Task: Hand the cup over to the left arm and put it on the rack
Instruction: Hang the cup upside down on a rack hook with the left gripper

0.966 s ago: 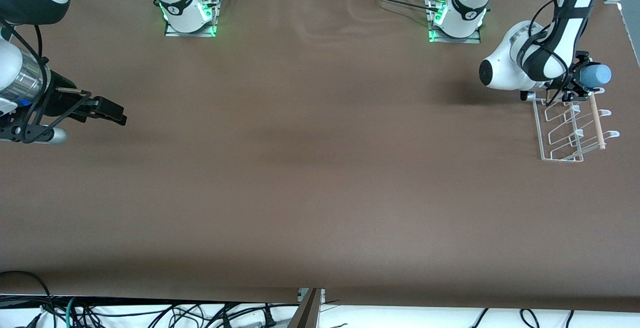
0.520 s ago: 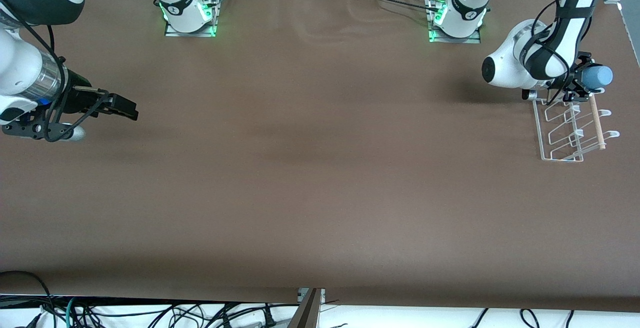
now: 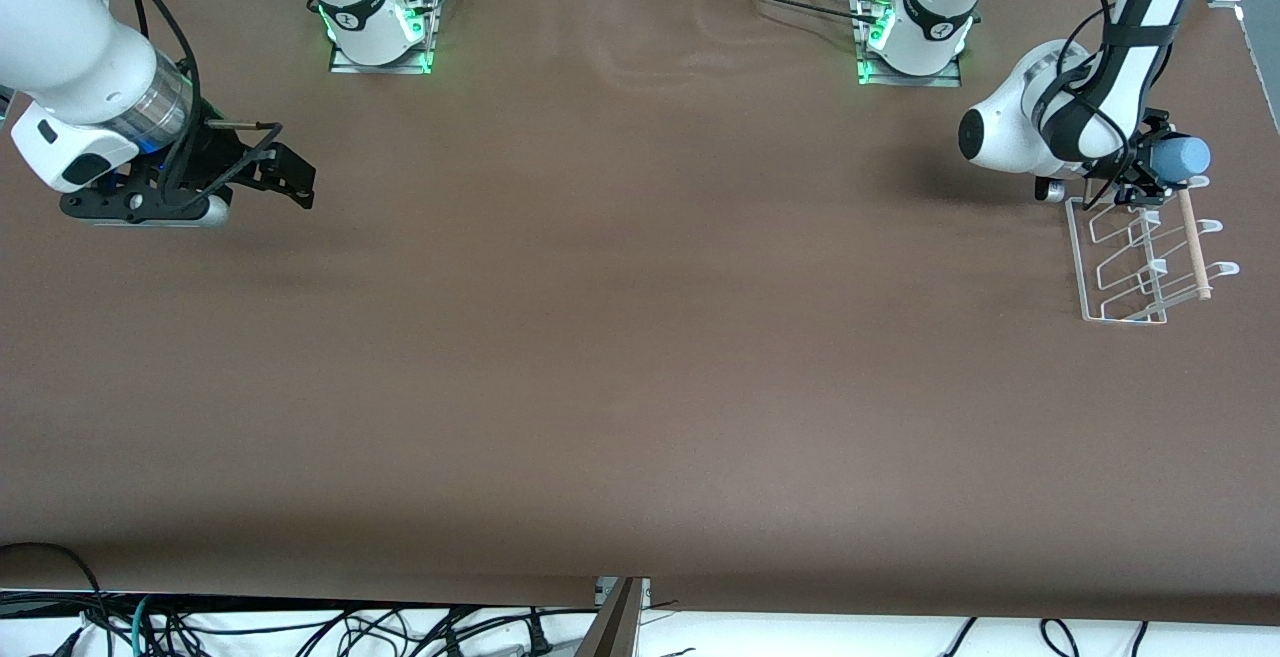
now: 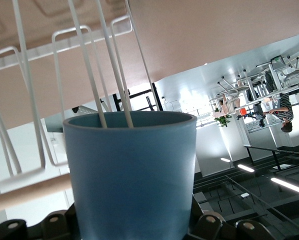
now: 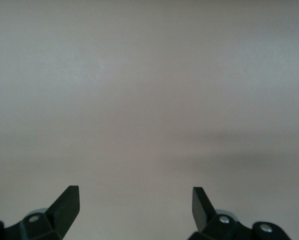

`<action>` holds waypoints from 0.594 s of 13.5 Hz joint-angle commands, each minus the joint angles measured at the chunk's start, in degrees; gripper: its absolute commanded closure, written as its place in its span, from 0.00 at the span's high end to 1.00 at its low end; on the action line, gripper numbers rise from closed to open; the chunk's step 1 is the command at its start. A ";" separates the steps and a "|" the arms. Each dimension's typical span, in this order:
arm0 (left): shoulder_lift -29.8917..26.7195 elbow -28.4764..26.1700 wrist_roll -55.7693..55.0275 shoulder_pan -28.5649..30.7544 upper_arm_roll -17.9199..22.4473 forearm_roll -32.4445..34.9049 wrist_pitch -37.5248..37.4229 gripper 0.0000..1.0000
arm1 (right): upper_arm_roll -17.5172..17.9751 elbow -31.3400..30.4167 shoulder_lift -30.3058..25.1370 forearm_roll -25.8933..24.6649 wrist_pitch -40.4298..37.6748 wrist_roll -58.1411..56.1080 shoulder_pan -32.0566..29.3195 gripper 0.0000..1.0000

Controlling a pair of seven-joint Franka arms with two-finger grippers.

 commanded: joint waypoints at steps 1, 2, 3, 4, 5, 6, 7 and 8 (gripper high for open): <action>1.80 1.53 -1.03 0.87 -0.57 1.69 1.28 0.99 | -2.58 -1.07 -0.81 -0.96 1.72 0.34 2.29 0.99; 1.80 2.32 -0.77 0.87 -0.57 1.34 1.72 1.00 | -2.58 -0.63 -0.64 -0.96 2.07 0.25 2.29 0.99; 1.63 3.37 -0.16 0.87 -0.66 0.82 1.73 1.00 | -2.58 -0.28 -0.29 -1.05 2.59 0.16 2.29 0.99; 1.36 4.34 0.02 0.87 -0.66 0.20 1.64 1.00 | -2.58 -0.10 -0.20 -0.96 3.12 0.25 2.20 0.99; 1.36 5.74 0.02 0.87 -0.75 -2.07 1.73 1.00 | -2.67 0.16 -0.02 -1.05 3.91 -0.10 2.20 0.99; 1.19 7.75 0.11 0.87 -0.75 -6.09 1.64 1.00 | -2.67 0.42 0.15 -1.49 4.35 -0.19 2.20 0.99; 0.92 10.30 0.20 0.87 -0.75 -10.31 1.55 1.00 | -2.67 0.42 0.15 -1.84 4.36 -0.10 2.20 0.99; 0.83 13.80 1.07 0.95 -0.75 -15.66 1.55 1.00 | -2.67 0.51 0.15 -2.02 4.36 -0.10 2.20 0.99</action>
